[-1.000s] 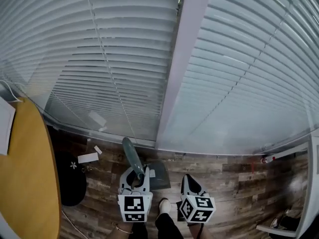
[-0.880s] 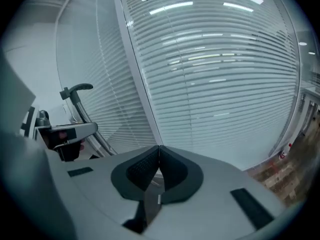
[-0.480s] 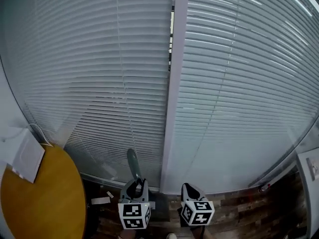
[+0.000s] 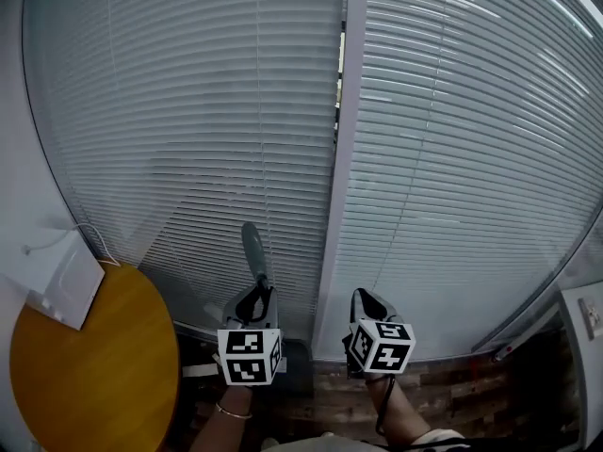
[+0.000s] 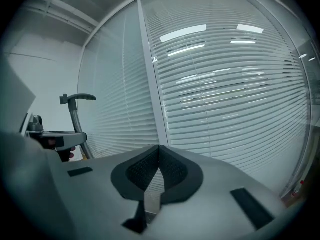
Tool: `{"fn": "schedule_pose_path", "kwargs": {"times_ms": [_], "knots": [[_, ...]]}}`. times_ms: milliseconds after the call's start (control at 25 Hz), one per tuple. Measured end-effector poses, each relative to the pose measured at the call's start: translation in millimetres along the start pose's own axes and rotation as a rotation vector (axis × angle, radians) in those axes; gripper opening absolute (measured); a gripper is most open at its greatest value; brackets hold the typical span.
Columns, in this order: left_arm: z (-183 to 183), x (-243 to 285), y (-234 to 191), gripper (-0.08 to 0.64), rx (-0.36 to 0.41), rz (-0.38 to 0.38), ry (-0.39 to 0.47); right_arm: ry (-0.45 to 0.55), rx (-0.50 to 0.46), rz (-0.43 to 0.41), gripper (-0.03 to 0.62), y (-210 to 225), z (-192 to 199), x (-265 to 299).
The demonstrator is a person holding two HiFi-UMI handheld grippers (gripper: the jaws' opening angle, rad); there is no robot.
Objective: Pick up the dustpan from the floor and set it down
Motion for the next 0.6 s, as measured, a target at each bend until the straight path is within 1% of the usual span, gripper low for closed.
{"fn": "schedule_pose_path", "kwargs": {"times_ms": [360,440,600], "knots": [[3.3,-8.3,-21.9,0.092,-0.002,-0.058,-0.001,-0.029,0.009,-0.072,0.032,-23.6,9.4,15.1],[4.8,-15.3,-26.7,0.092,-0.003,-0.088,-0.004,-0.047,0.015,-0.111,0.032,-31.5,13.7,20.2],[3.6,-34.6,-37.7,0.092,-0.006,-0.178,-0.012,-0.09,0.018,-0.217,0.032,-53.2,23.5,31.3]]}}
Point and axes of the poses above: the fingertips, and each gripper's own axes: x forward along the fingers, y to its right, z out of its underside, the point moved 2 cm from there along -x, backward along the fingers, and after that the axes turned 12 degrees about y, right-handed, at the moved point
